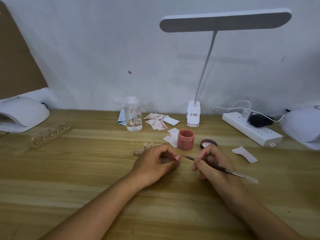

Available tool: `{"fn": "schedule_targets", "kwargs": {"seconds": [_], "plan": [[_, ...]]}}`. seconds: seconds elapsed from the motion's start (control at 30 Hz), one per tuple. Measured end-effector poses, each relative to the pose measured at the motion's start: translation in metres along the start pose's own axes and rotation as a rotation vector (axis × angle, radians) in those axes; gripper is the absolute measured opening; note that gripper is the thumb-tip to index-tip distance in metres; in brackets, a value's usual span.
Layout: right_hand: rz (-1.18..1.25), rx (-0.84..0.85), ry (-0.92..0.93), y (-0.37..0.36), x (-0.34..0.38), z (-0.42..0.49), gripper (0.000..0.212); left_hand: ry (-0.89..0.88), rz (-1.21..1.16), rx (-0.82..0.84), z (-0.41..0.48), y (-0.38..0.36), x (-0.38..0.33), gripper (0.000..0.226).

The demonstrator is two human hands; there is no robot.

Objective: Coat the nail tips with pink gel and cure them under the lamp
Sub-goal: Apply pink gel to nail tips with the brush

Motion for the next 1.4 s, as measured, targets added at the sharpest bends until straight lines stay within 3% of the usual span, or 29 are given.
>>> {"fn": "schedule_targets", "kwargs": {"seconds": [0.73, 0.97, 1.13, 1.33, 1.4], "plan": [[-0.035, 0.017, 0.030, -0.003, -0.001, -0.001, 0.010, -0.025, 0.048, 0.014, -0.001, 0.000, -0.002, 0.009], [-0.008, -0.218, 0.210, 0.012, 0.011, -0.002, 0.013, 0.018, 0.040, -0.010, 0.000, 0.000, 0.003, 0.009], [0.040, -0.211, 0.051, 0.012, 0.016, 0.024, 0.013, 0.057, 0.017, -0.004, 0.001, 0.000, 0.004, 0.009], [-0.170, -0.218, -0.101, 0.009, 0.012, 0.073, 0.001, 0.073, 0.043, -0.014, 0.000, 0.001, 0.005, 0.008], [-0.291, -0.218, -0.113, 0.008, 0.006, 0.082, 0.015, 0.075, 0.043, -0.015, 0.001, 0.001, 0.005, 0.009]]}}
Point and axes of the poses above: each hand's wrist, its own z-axis towards the middle knuckle, its own y-axis out of the back of the hand, x = y × z, the point moved 5 cm from there along z, towards the middle knuckle, and after that the axes turned 7 degrees about -x, right-handed, at the moved point
